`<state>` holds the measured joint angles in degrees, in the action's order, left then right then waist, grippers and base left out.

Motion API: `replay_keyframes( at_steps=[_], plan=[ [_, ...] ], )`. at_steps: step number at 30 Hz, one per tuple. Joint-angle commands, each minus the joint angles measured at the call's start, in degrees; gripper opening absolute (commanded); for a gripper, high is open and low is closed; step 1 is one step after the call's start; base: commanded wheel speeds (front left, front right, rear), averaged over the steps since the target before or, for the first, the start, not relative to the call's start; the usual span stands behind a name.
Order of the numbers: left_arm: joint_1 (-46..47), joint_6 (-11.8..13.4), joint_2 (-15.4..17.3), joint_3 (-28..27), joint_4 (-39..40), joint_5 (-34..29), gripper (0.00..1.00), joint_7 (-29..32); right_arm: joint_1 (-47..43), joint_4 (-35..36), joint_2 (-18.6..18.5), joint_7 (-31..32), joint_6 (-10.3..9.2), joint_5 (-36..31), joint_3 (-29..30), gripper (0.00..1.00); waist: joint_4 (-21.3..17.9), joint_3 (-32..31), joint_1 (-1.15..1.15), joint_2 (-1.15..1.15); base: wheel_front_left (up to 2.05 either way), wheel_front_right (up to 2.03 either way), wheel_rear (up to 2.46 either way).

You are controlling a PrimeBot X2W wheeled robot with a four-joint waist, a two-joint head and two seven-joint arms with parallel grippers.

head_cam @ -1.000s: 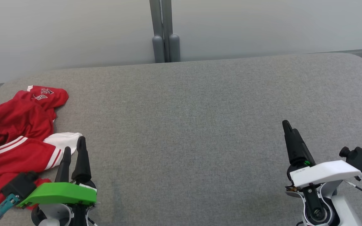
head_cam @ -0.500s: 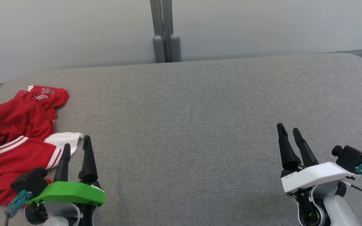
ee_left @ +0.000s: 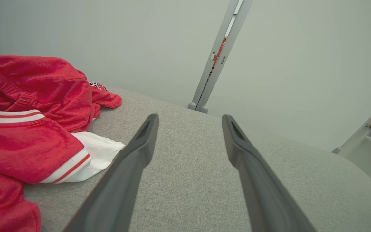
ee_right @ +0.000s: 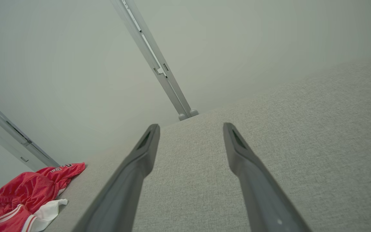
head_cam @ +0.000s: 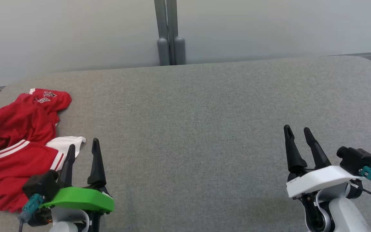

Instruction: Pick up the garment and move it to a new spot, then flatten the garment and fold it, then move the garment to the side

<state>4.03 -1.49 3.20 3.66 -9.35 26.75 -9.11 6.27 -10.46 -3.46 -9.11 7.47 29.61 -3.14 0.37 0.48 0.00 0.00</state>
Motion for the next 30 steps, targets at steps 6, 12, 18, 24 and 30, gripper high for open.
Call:
replay_keyframes(
  at_steps=[6,12,18,24,30],
  plan=[
    [-0.14,-0.37,0.51,0.45,0.17,-4.14,1.00,-1.22,1.43,-0.07,-0.11,-1.29,0.03,-3.42,-1.07,1.00,0.00,-0.13,0.00,0.00,0.00,0.00,0.00],
    [-0.34,-0.39,0.44,0.79,-0.15,-6.99,1.00,-2.03,1.45,-0.03,-0.21,-2.01,0.03,-6.10,-1.67,1.00,0.08,-0.31,0.00,0.00,0.00,0.00,0.00],
    [-0.38,-0.52,0.30,1.01,-0.67,-9.36,1.00,-2.78,1.49,0.39,-0.25,-2.77,0.03,-8.68,-1.89,1.00,0.24,-0.30,0.00,0.00,0.00,0.00,0.00],
    [-0.42,-0.42,0.20,1.12,-0.69,-12.18,1.00,-3.45,1.45,0.87,-0.13,-3.44,0.03,-11.02,-2.02,1.00,0.32,-0.30,0.00,0.00,0.00,0.00,0.00],
    [-0.40,-0.33,0.10,1.34,-0.49,-14.69,1.00,-4.20,1.46,1.04,0.02,-4.20,0.03,-13.12,-2.11,1.00,0.34,-0.18,0.00,0.00,0.00,0.00,0.00]
  ],
)
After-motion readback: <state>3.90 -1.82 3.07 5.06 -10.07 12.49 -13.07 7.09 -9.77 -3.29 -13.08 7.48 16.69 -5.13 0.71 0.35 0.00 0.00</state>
